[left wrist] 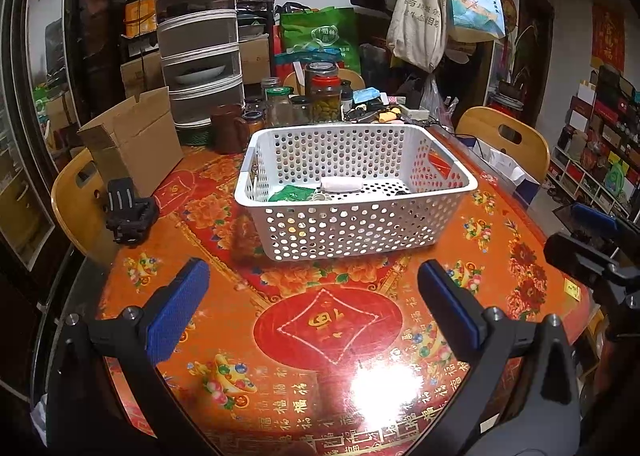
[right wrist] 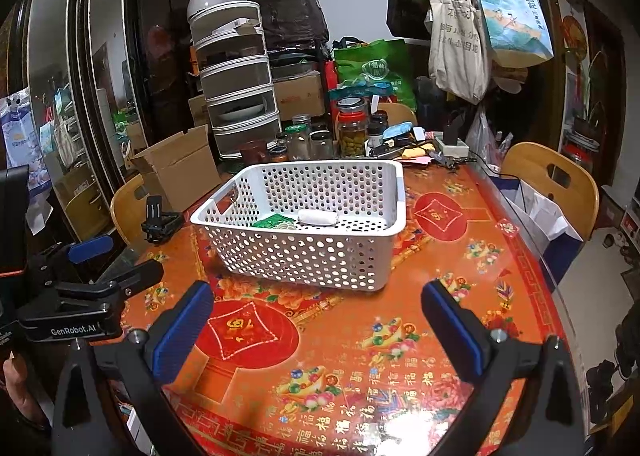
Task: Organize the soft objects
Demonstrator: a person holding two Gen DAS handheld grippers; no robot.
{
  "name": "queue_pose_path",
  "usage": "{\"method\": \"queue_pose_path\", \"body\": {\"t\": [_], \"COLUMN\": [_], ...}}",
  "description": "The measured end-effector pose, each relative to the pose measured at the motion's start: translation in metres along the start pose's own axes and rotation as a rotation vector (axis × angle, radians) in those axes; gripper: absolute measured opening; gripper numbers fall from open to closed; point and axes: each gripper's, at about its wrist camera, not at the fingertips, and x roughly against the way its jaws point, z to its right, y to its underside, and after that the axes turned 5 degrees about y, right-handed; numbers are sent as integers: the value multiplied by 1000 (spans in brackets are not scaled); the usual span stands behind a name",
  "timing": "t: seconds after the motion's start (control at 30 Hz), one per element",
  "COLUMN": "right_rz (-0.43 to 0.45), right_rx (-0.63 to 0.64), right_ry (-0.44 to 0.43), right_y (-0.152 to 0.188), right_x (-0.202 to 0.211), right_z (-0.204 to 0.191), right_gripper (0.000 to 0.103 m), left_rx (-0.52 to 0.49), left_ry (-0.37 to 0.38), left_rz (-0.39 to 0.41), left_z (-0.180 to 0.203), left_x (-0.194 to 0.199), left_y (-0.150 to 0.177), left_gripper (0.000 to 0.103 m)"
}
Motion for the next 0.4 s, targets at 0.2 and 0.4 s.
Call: {"method": "queue_pose_path", "body": {"t": [0.2, 0.4], "right_rz": [-13, -18], "right_rx": [-11, -16], "right_ry": [16, 30], "right_y": [2, 1], "right_x": [-5, -9], "right_z": [1, 3], "right_gripper": [103, 103], "left_rx": [1, -16], "left_ry": [7, 15], "left_rz": [6, 9], "left_z": [-2, 0], "left_x": [-1, -7], "left_y": [-1, -1], "left_gripper": [103, 103]}}
